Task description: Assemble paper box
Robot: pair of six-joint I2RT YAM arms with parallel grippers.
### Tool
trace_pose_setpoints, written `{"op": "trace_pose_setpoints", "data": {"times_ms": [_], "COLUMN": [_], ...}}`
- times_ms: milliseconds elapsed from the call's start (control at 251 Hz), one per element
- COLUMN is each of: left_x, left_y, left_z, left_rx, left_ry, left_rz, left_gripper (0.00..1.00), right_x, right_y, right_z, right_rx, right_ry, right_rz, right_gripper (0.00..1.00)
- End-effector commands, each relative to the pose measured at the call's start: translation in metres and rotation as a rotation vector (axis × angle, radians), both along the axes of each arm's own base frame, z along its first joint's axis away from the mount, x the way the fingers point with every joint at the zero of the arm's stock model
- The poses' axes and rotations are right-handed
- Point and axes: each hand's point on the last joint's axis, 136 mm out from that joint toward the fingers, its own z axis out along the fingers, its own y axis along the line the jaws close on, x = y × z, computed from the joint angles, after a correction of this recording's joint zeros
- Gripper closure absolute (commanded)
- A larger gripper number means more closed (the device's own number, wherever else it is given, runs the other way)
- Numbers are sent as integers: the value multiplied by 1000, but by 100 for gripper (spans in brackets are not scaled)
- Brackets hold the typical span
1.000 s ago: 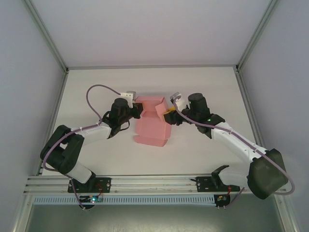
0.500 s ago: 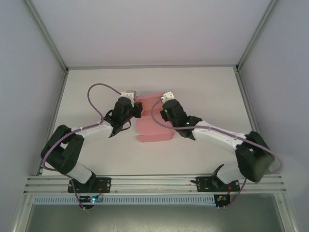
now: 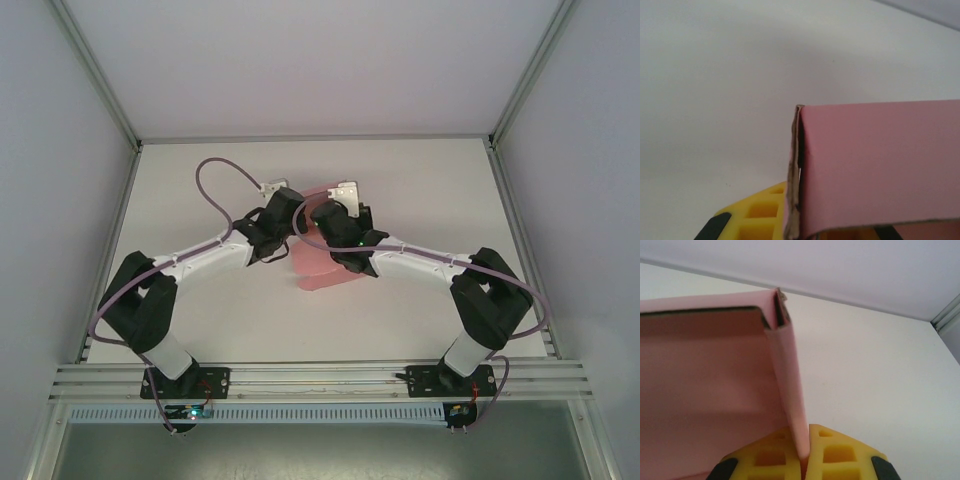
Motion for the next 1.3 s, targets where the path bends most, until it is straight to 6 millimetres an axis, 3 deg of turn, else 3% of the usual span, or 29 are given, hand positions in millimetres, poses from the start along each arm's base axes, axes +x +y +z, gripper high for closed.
{"op": "trace_pose_setpoints", "data": {"times_ms": [0,132,180,299,415,463,547,694,906,1086,1209,1297], "left_x": [-50,-50,-46,-31,-22,-19,-15,-14,-14,-15,-17,-26], "left_y": [126,126,116,66,27,20,20,25,14,-6,-10,-14], "left_z": [-65,-65,-65,-62,-41,-32,-20,-10,5,35,47,41], "left_rx": [388,423,391,192,29,3,4,40,83,230,539,741], "left_ry": [288,311,304,227,137,107,66,31,-63,-227,-339,-362], "left_rz": [338,318,256,49,-101,-125,-133,-141,-279,-573,-877,-1157], "left_gripper": [100,100,100,100,100,100,100,100,100,100,100,100], "right_x": [-12,-15,-7,22,19,13,4,-8,-33,-48,-61,-73], "right_y": [-131,-149,-142,-73,0,18,27,23,19,-18,-59,-81], "right_z": [40,47,40,8,-2,-1,4,22,60,86,88,85], "right_rx": [-205,-243,-201,26,224,251,245,271,420,594,640,622], "right_ry": [-175,-197,-169,-54,2,18,17,-17,-76,-138,-142,-133], "right_rz": [-499,-571,-512,-90,304,408,481,509,585,516,413,359], "right_gripper": [100,100,99,83,74,68,56,42,2,2,2,2]}}
